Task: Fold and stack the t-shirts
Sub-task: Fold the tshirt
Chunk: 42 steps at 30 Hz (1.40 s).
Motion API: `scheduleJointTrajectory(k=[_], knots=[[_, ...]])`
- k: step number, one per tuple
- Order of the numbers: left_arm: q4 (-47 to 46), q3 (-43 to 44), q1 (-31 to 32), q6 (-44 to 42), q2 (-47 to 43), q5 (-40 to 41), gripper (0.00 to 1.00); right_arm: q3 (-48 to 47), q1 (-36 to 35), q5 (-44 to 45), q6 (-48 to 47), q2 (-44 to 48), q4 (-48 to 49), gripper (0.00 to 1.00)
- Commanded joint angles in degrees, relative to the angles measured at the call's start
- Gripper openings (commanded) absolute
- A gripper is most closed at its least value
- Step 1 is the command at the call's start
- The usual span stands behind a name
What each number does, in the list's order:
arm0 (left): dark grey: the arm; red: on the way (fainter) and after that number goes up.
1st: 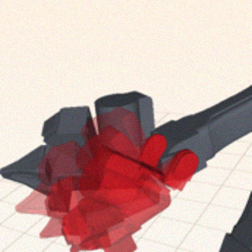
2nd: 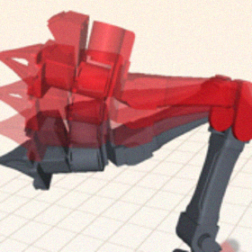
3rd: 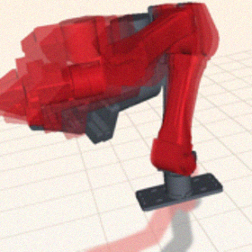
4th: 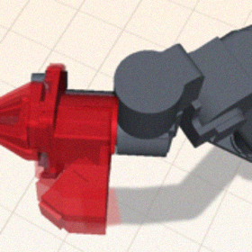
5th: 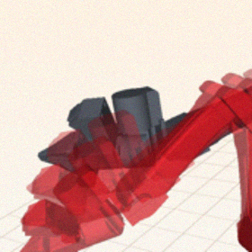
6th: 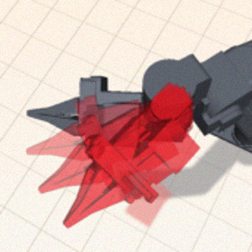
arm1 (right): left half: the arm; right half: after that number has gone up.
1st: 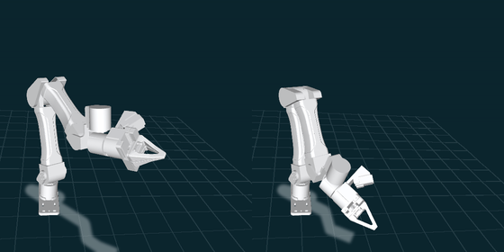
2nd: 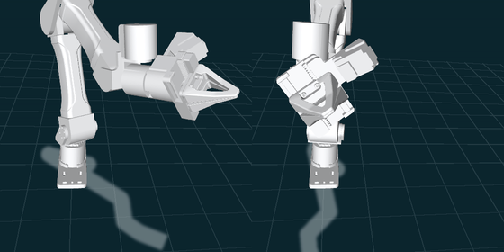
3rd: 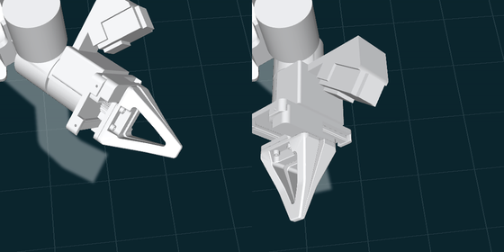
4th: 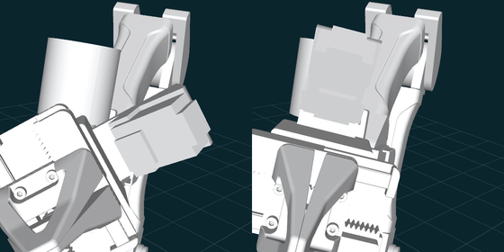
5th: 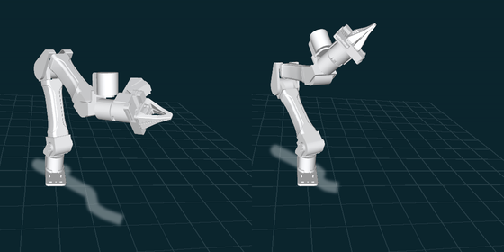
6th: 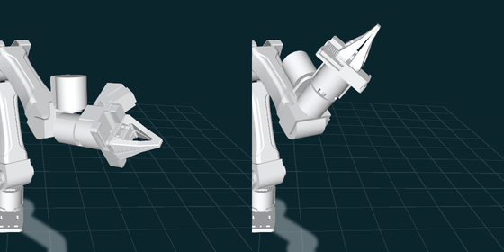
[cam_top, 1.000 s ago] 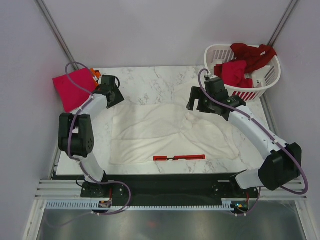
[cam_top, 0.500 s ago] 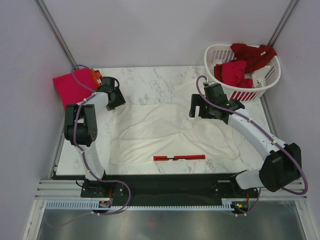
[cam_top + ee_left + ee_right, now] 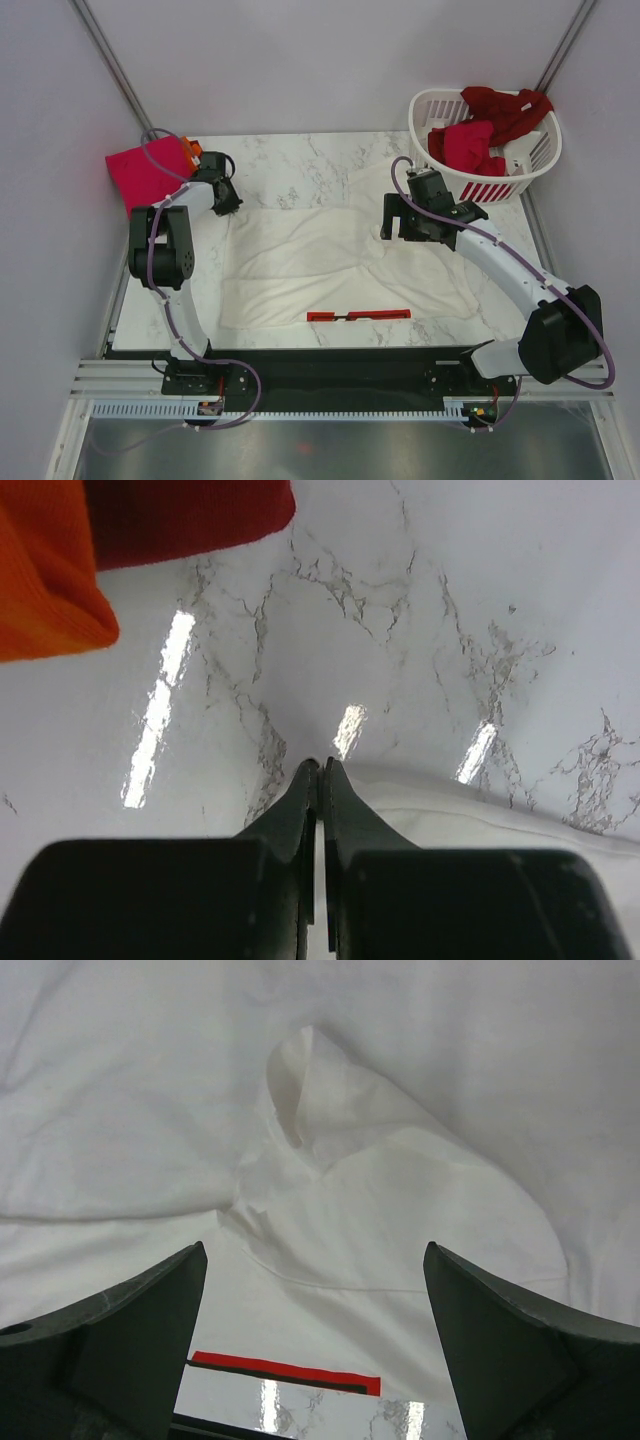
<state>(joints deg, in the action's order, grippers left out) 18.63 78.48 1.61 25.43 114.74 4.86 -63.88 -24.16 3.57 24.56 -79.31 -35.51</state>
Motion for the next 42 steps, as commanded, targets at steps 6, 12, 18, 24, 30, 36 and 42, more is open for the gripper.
scheduleJointTrajectory(k=[6,12,18,24,30,36,42], knots=[[12.99,2.12,-1.52,2.78,-9.07,10.6,0.02,-2.99,-0.1,1.09,-0.56,-1.8,1.58,0.98],[18.09,0.61,-7.41,1.12,-20.6,7.97,0.02,-9.85,-0.18,-1.29,0.67,-7.68,4.74,0.98],[25.82,6.41,-7.76,-3.98,-16.84,3.32,0.07,-24.6,-0.1,-2.26,-0.55,-22.42,6.76,0.98],[29.62,5.99,-7.67,-6.71,-11.73,-2.41,0.07,-49.99,2.53,-2.69,-0.65,-45.26,6.86,0.98],[28.3,3.96,-6.27,-5.04,-12.7,-1.79,0.06,-71.55,6.31,-2.61,-1.35,-62.87,7.37,0.97],[28.04,3.7,-5.74,-4.25,-13.84,-2.93,0.06,-75.51,7.11,0.02,-4.25,-70.08,13.97,0.95],[27.69,3.09,-4.51,-4.07,-15.07,-3.54,0.06,-77.1,7.99,-0.84,-2.15,-75.37,17.31,0.95]])
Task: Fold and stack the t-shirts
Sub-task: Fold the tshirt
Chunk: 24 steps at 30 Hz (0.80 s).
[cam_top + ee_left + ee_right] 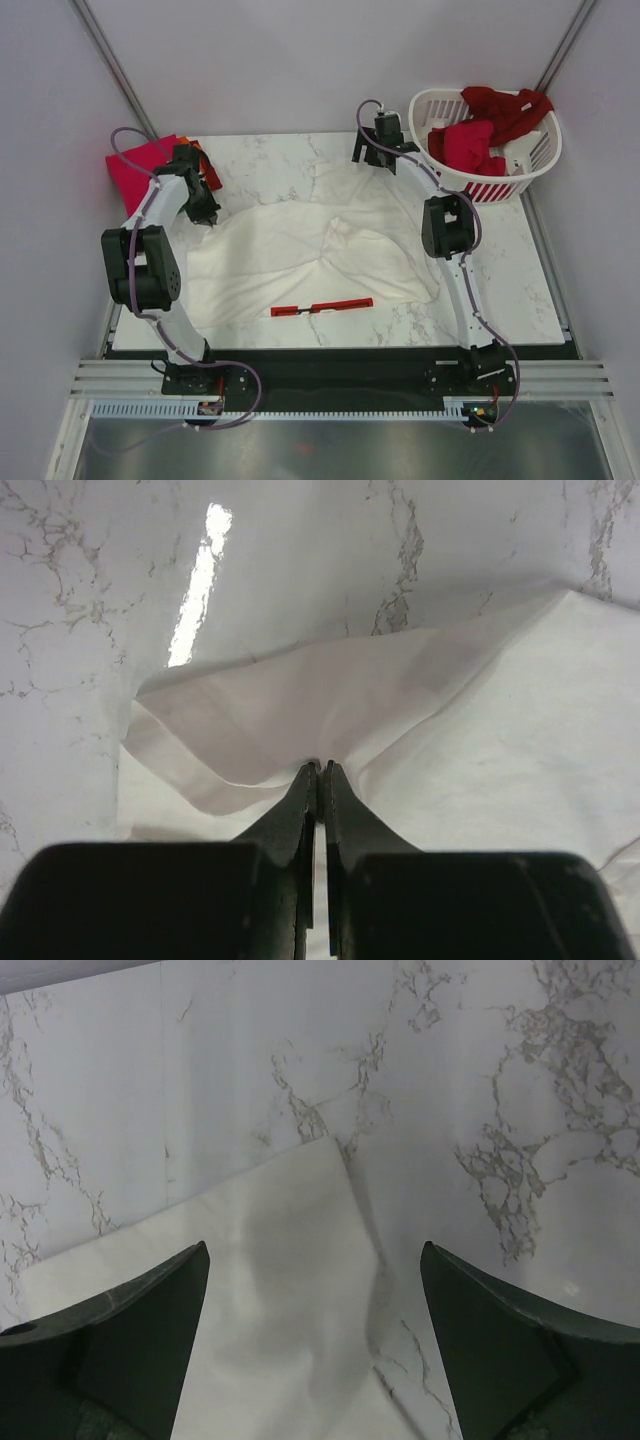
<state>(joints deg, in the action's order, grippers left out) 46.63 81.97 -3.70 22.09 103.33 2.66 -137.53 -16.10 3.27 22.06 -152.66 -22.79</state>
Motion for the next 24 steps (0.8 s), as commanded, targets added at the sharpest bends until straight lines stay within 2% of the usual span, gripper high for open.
scheduleJointTrajectory(k=[1,5,8,9,11,12,14,15,17,24], knots=[[-0.23,-0.41,0.98,-0.73,-3.83,-1.25,0.06,-3.88,-0.16,-1.33,0.96,-2.72,4.68,0.94],[-0.31,-0.59,1.24,-0.64,-4.01,-1.6,0.06,-3.89,-0.69,-3.09,2.46,-5.01,5.03,0.83],[-0.31,-0.59,1.42,-0.55,-4.1,-1.6,0.06,-2.3,-1.39,-3.09,3.42,-5.37,6.0,0.7],[-0.4,-0.59,1.42,-0.55,-4.19,-1.51,0.06,-2.13,-1.48,-3.09,3.6,-5.63,6.61,0.6],[-0.23,-0.59,1.42,-0.55,-3.93,-1.25,0.06,-2.12,-1.57,-3.09,4.04,-6.24,6.96,0.47],[-0.23,-0.59,1.42,-0.55,-3.92,-1.16,0.06,-2.12,-1.57,-3.18,4.21,-6.42,7.49,0.36],[-0.23,-0.68,1.42,-0.55,-3.92,-1.07,0.06,-2.3,-1.66,-3.18,4.13,-6.95,8.02,0.24],[-0.23,-0.59,1.33,-0.55,-3.75,-0.99,0.06,-2.21,-1.57,-3.01,3.95,-7.04,8.54,0.1],[-0.23,-0.59,1.33,-0.55,-3.49,-0.9,0.06,-1.86,-1.39,-3.09,4.04,-7.04,9.33,0.0],[-0.31,-0.68,1.33,-0.47,-3.48,-0.19,0.06,-0.81,-1.04,-8.26,3.95,-4.93,14.16,0.0]])
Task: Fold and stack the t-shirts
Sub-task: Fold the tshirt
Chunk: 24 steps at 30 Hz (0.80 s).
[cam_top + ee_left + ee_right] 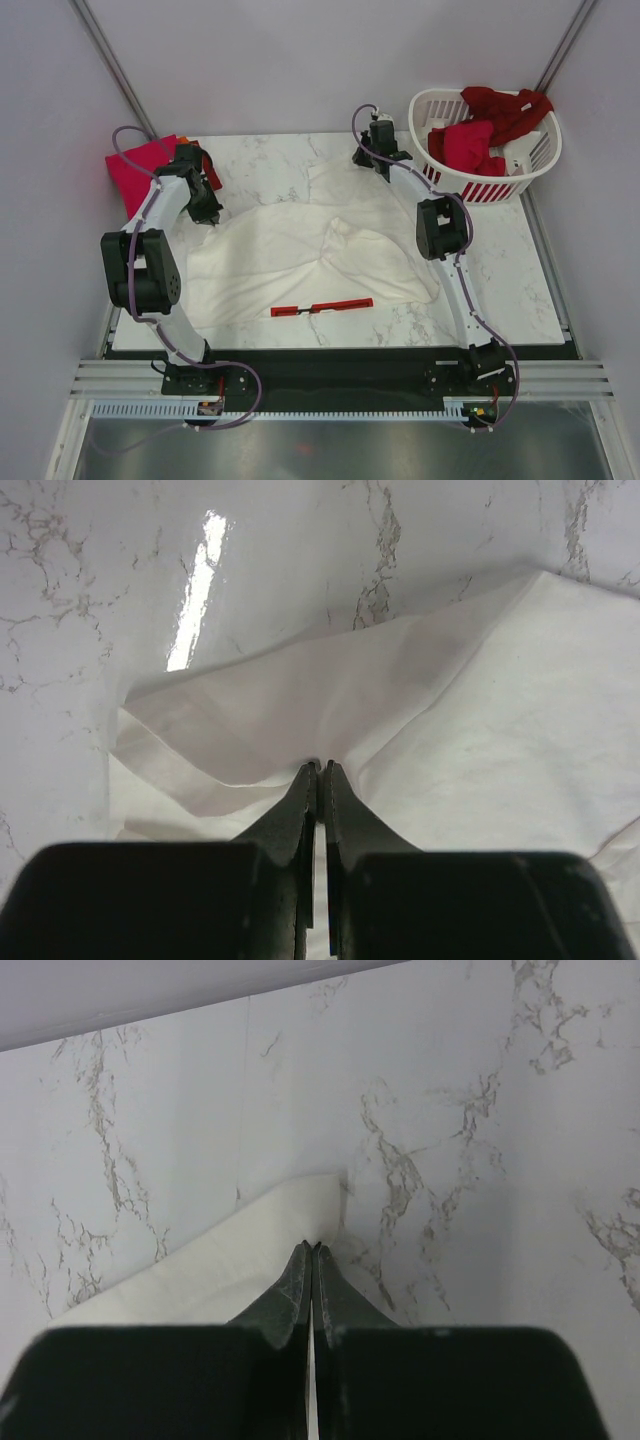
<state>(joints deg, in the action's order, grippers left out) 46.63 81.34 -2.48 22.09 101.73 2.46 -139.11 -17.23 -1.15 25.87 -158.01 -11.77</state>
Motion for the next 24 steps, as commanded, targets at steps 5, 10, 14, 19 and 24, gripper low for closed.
scheduleJointTrajectory(k=[5,10,14,19,24], knots=[[-0.31,0.13,0.2,-0.38,-1.89,0.61,0.06,6.03,-0.08,-5.88,0.24,7.96,7.46,0.0],[-0.31,0.13,0.19,-0.2,-1.98,0.88,0.06,8.4,-0.08,-6.76,-0.99,13.95,7.9,0.0],[-0.49,1.01,0.11,-0.38,-1.98,1.93,0.05,12.45,-0.08,-7.73,-1.61,20.01,8.08,0.0],[-0.58,0.58,0.11,-0.29,-2.77,2.9,0.04,25.55,0.01,-8.34,-1.26,31.43,11.24,0.0],[-0.58,-0.48,0.2,0.15,-5.4,3.17,0.04,36.61,-0.17,-10.62,-0.82,40.05,13.61,0.0]])
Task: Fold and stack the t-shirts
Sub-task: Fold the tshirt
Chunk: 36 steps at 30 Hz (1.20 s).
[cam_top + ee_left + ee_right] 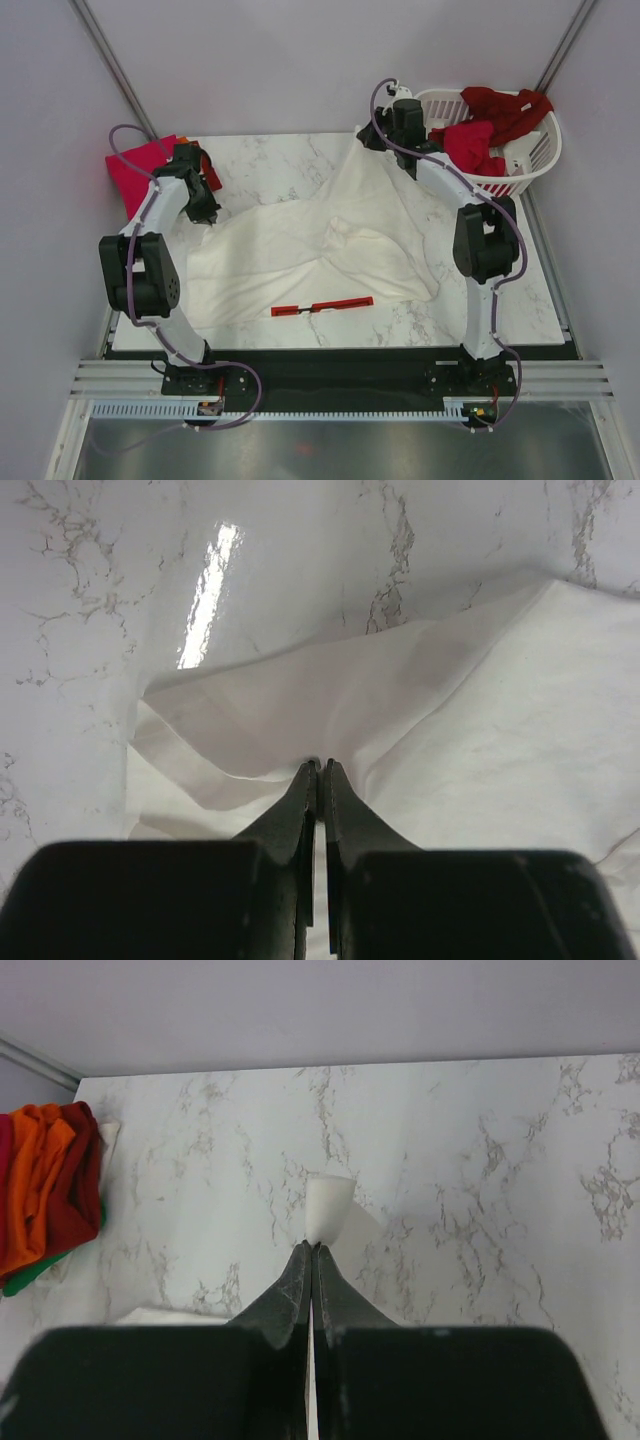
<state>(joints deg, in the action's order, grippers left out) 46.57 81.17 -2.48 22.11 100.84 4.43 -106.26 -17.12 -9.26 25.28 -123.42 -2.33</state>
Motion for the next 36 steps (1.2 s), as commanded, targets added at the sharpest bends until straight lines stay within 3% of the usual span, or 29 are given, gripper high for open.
scheduleJointTrajectory(k=[1,12,13,18,28,36], knots=[[-0.51,-0.57,0.11,0.3,-5.12,1.02,0.04,6.65,-0.36,-3.13,-0.4,7.82,4.17,0.0],[-0.42,-8.83,-0.07,0.57,-14.61,0.85,0.04,26.6,-0.89,-8.59,-3.13,24.52,3.21,0.0],[-0.08,-9.88,-0.24,0.57,-16.1,4.5,0.04,28.02,-0.89,-8.5,-2.96,27.5,3.21,0.0],[0.37,-12.78,-1.91,0.3,-19.97,6.12,0.05,35.57,-1.07,-8.32,-2.78,35.86,2.5,0.0],[0.45,-18.4,-4.99,1.18,-25.77,8.23,0.05,46.04,-1.07,-0.42,-1.81,53.43,-6.28,0.0],[0.46,-21.13,-7.1,1.36,-28.76,14.63,0.06,52.81,-0.98,4.15,0.21,60.74,-12.17,0.0]])
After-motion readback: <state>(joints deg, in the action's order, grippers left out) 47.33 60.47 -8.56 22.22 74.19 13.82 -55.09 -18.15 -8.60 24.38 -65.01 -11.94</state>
